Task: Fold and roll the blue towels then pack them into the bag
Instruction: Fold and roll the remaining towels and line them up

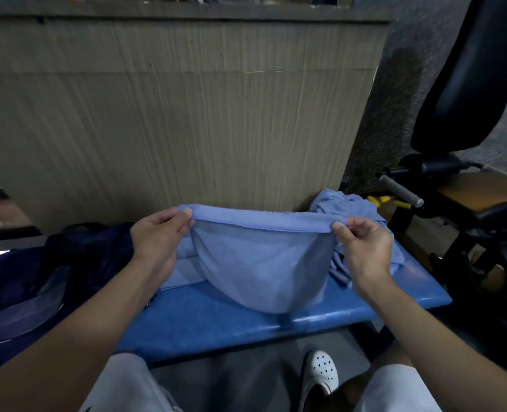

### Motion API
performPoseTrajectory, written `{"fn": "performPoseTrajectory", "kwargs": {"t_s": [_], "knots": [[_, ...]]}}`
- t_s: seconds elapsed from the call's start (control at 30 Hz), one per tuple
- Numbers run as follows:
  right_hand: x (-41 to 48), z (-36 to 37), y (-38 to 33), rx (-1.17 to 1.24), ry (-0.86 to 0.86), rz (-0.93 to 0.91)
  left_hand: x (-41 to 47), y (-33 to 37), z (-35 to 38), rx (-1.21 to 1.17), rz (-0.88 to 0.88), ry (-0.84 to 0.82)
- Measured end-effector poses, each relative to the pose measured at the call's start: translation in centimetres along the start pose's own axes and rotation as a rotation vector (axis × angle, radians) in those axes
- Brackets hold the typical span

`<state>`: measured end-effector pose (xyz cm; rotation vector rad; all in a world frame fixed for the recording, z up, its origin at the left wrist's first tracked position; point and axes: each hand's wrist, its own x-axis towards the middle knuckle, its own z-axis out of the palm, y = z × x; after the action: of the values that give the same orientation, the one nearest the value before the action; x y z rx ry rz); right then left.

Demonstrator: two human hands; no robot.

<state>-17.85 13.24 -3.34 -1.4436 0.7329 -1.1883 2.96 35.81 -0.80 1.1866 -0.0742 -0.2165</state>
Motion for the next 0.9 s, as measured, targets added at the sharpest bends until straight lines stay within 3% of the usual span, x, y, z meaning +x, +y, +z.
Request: {"fn": "performPoseTrajectory", "kwargs": {"t_s": [0.13,0.3,0.63,0.9], "knots": [[0.7,0.6,-2.3,0.033,-0.006,-0.062,0.1,1.8,0.3,-0.052,0.023,-0.008],[1.0,1.2,-3.4,-0.126,-0.001,-0.197,0.0,3.0,0.3,-0.069,0.028,-0.016],[1.7,1.6,-3.4,-0.091,-0.004,-0.126,-0.5,3.1,-0.2,-0.055,0.025,-0.052],[1.6,1.4,-3.1,-0.048,-0.018,-0.106,-0.7,2.8,-0.2,-0.108,-0.128,-0.044]]}}
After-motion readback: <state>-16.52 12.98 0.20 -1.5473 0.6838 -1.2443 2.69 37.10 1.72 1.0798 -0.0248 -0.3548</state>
